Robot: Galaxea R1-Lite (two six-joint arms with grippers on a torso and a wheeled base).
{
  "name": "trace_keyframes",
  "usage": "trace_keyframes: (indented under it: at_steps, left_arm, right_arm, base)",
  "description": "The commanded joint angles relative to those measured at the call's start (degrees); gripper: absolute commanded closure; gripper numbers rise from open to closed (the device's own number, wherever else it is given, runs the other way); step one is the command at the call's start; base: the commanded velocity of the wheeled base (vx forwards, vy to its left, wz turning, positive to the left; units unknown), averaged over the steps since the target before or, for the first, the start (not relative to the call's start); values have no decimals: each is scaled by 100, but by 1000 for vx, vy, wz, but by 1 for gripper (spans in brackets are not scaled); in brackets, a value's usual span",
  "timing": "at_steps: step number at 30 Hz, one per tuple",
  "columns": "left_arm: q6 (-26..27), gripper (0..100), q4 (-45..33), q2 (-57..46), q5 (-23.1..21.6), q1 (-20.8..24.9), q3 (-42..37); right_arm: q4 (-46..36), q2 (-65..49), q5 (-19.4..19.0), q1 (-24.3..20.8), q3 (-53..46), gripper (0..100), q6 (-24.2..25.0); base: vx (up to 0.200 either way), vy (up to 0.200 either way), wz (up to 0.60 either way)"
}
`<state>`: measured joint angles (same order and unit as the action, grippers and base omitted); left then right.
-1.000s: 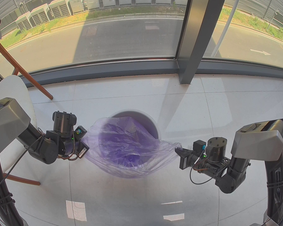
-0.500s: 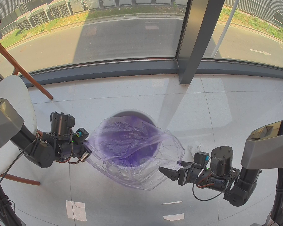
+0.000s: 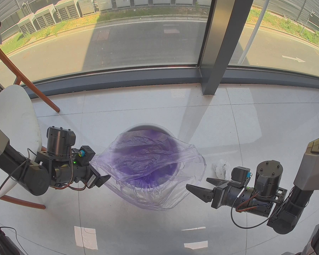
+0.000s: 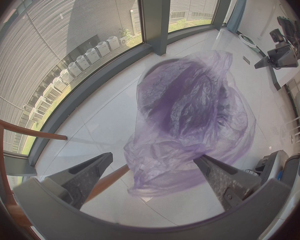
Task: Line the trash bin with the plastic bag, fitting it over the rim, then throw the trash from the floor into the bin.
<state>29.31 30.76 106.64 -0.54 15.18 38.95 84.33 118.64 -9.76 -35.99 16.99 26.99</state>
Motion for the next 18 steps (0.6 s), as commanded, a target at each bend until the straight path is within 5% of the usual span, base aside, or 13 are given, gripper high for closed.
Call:
trace_keyframes:
  at_steps: [1, 10, 18]
  left_arm:
    - [-30, 0, -35, -487, -17, 12, -256]
    - [-101, 0, -43, -1111, -570, 99, -283]
    - [-1182, 0, -290, -1726, -1203, 337, -300]
  right_arm:
    - [4, -130, 1, -49, 41, 0, -18]
    - [4, -113, 10, -225, 14, 0, -27]
    - [-5, -34, 10, -233, 102, 0, -36]
  base:
    - [0, 0, 0]
    - [0, 0, 0]
    - [0, 0, 0]
